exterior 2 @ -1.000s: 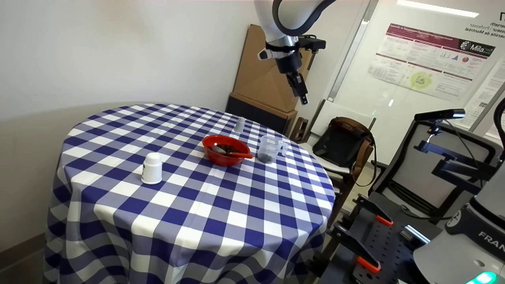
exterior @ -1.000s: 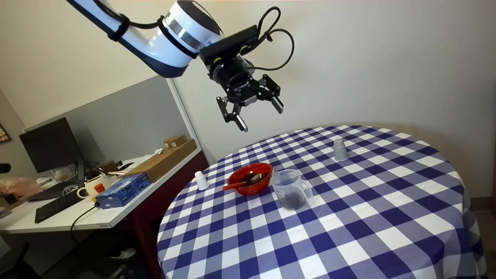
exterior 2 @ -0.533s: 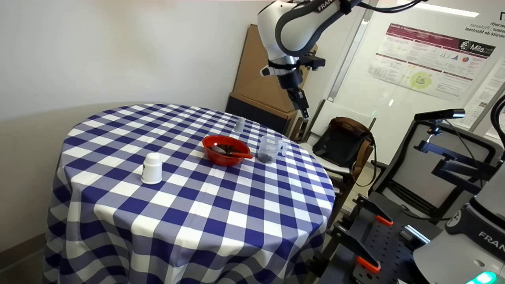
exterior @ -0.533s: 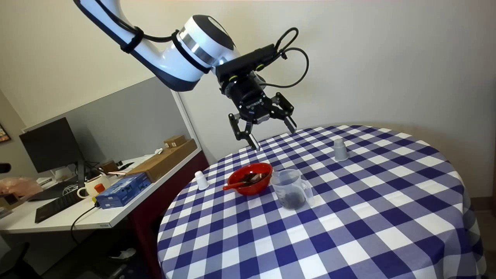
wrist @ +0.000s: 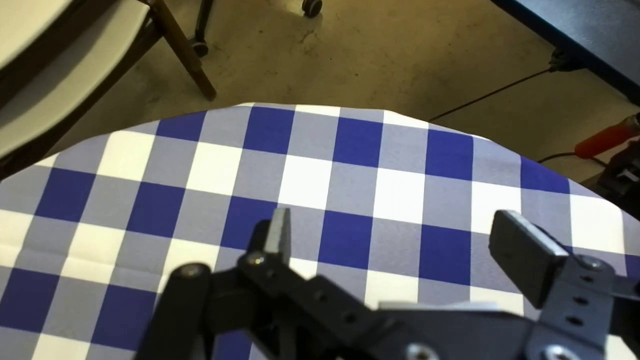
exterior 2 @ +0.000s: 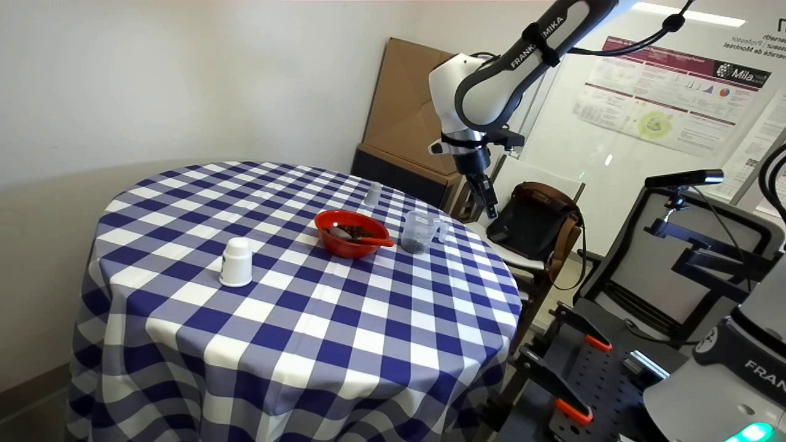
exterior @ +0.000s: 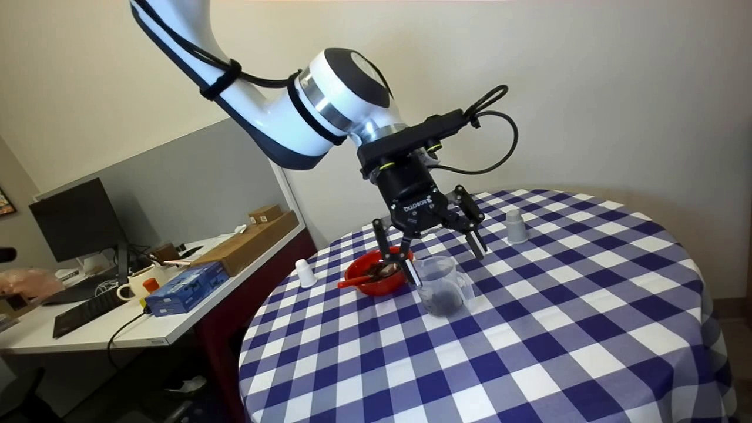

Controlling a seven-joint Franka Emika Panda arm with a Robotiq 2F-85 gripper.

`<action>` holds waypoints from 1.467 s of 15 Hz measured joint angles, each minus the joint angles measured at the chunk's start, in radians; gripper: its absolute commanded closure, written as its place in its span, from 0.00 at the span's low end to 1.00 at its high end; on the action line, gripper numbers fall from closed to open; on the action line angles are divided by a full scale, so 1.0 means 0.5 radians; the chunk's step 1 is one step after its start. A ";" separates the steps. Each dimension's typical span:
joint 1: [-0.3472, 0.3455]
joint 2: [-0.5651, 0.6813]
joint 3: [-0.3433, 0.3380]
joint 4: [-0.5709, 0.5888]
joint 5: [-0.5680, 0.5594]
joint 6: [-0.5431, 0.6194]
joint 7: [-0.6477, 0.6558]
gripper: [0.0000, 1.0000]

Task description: Pour the contents of the clear jar into the red bowl

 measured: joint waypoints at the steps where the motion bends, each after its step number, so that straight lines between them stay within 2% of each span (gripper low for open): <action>1: -0.014 0.003 -0.007 -0.008 0.000 0.021 0.000 0.00; 11: 0.047 0.079 0.011 0.008 -0.003 0.201 0.001 0.00; 22: 0.102 0.324 0.013 0.296 -0.008 0.232 0.001 0.00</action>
